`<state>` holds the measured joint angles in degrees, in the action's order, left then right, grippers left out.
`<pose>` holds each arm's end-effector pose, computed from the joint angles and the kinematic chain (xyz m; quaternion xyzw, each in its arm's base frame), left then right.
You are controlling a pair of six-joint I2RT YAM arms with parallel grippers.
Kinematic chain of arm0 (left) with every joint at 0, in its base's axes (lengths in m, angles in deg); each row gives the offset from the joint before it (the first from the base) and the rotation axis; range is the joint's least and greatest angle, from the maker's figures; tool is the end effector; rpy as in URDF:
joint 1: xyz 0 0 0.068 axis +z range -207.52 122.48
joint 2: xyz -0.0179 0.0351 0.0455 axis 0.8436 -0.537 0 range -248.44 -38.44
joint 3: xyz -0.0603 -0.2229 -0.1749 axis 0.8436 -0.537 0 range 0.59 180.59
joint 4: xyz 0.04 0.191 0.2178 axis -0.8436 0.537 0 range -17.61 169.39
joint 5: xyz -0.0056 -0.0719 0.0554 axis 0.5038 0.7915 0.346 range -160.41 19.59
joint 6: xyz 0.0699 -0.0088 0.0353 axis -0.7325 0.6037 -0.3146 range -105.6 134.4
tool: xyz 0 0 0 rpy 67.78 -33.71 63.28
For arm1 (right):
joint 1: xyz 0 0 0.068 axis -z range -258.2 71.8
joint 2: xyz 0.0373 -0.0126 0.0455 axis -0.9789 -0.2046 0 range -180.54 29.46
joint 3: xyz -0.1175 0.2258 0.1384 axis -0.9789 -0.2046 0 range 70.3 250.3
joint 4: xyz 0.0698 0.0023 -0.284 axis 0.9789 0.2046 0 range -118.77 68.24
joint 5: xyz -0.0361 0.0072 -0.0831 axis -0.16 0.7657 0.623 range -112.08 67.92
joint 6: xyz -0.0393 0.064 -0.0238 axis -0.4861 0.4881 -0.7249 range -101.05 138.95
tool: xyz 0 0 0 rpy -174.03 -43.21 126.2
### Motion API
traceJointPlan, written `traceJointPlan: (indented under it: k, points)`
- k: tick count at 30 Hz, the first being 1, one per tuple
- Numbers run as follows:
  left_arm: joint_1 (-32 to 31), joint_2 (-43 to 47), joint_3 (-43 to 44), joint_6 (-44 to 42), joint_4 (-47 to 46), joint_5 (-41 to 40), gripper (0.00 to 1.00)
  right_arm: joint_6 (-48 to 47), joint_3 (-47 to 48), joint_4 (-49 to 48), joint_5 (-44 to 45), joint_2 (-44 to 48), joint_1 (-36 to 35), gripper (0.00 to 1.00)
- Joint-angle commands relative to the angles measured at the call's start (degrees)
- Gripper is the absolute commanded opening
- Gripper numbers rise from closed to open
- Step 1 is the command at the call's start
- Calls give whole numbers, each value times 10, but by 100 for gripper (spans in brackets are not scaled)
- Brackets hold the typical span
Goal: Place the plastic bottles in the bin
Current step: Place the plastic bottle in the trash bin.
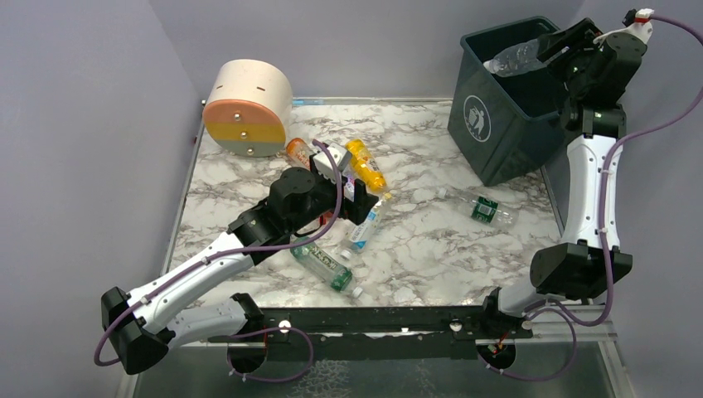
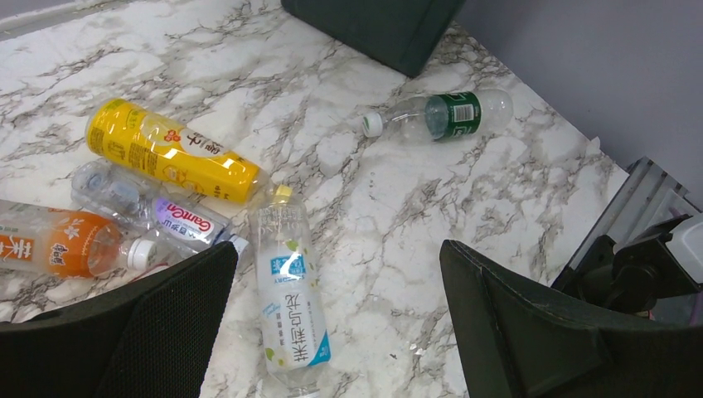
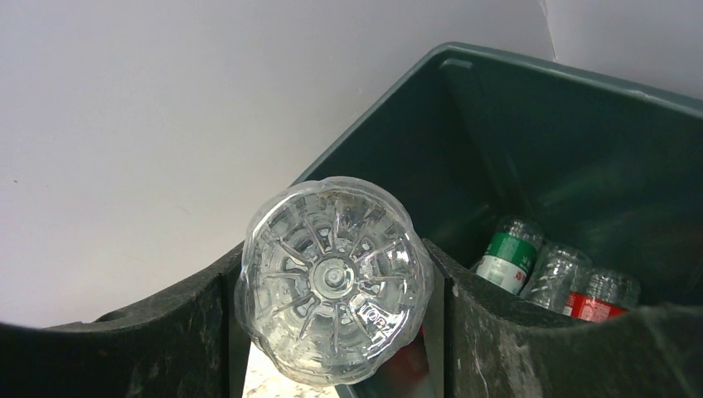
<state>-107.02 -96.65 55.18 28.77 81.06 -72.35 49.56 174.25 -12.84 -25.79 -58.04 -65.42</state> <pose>0.1909 -0.2199 0.3649 0.2249 0.7455 -0.3206 0.5393 0.3897 -0.0838 0.5322 0.2387 0.6622 0.1325 0.6978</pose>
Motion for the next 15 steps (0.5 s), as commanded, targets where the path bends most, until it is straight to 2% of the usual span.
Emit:
traceJointPlan:
  k: [1, 5, 12, 15]
  points:
    - [3, 1, -6, 5, -20, 15, 99, 9, -11, -14, -24, -5, 4, 57]
    - [3, 4, -5, 5, -17, 15, 99, 13, -9, -6, -36, -14, 6, 65]
    - [3, 6, -4, 3, -13, 13, 99, 18, -11, -3, -47, -16, 7, 67]
    - [3, 5, -3, 3, -14, 13, 99, 18, -6, 2, -50, -17, 7, 77]
